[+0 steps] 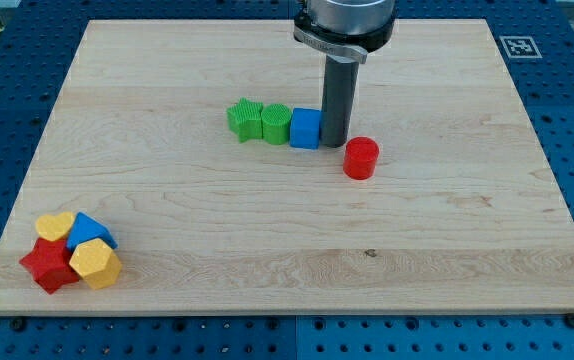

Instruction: Push the blue cube up a bit

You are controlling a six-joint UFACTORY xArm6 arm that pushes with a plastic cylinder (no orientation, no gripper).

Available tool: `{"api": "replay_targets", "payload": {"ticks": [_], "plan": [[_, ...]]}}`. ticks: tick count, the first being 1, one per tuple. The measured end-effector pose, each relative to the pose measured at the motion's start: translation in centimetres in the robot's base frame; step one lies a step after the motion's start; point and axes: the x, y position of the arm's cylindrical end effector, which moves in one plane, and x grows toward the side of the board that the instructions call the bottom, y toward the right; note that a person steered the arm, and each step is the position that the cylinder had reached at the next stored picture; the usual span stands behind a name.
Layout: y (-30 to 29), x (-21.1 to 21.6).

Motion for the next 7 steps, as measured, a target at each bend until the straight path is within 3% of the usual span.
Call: {"api": "replay_targets", "payload": {"ticks": [1, 3, 7], "plan": [[0.7, 0.0], [2.8, 4.1], [-1.6, 3.1]]}}
